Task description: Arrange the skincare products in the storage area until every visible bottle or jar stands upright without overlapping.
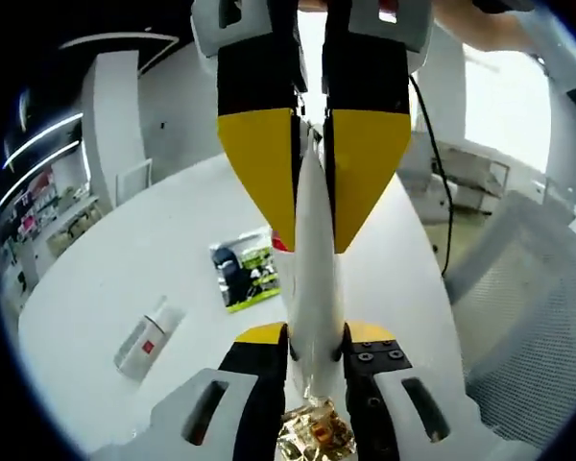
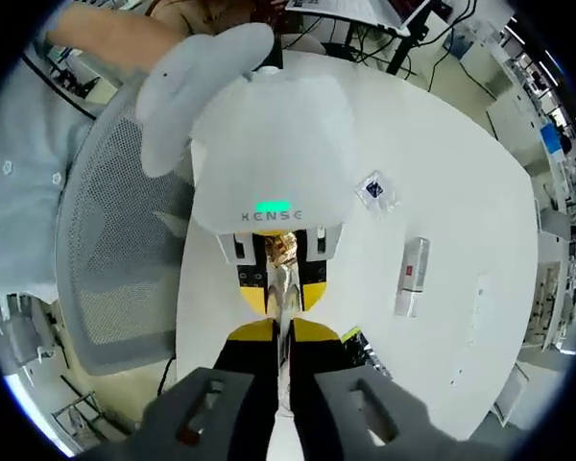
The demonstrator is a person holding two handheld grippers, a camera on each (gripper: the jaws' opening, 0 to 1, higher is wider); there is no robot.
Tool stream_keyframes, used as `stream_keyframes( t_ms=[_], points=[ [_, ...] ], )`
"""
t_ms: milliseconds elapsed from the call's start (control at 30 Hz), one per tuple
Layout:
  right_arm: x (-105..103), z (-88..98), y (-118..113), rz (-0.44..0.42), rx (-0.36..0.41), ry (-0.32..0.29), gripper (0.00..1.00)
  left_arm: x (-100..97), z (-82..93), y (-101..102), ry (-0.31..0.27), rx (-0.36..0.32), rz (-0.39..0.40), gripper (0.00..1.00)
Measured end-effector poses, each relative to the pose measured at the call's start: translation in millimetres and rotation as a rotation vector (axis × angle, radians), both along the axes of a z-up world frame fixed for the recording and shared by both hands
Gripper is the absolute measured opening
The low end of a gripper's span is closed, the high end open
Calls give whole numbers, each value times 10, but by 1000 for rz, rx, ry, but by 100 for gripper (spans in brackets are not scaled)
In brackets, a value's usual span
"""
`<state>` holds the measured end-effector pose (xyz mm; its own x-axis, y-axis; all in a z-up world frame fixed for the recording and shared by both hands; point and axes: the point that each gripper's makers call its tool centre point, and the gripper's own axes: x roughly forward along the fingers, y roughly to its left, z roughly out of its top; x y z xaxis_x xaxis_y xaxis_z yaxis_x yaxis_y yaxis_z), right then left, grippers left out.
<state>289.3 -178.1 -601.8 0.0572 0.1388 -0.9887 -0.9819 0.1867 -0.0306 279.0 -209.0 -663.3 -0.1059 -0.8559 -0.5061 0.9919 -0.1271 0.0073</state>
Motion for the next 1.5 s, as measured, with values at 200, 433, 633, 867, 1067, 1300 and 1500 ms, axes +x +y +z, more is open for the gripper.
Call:
stream_keyframes(
  t_ms=[200, 433, 633, 867, 1067, 1300, 1500],
  points=[
    [0, 19, 90, 17, -15, 16, 1, 33, 4, 45, -33, 10, -10, 17],
    [18, 13, 125, 38, -30, 13, 1, 76, -75, 194, -34, 45, -5, 17],
    [61, 12, 73, 13, -34, 25, 1, 107, -72, 144, -23, 44, -14, 15],
    [94, 6, 21, -23, -18, 40, 1, 130, -79, 51, -16, 81, -41, 15],
    [69, 8, -35, -31, -27, 43, 2, 100, -76, 11, -17, 68, -47, 15],
    [60, 6, -74, -65, -29, 43, 2, 75, -73, -26, -8, 52, -71, 14],
    [62, 7, -81, -79, -31, 37, 3, 69, -71, -32, -8, 43, -99, 14]
  ],
)
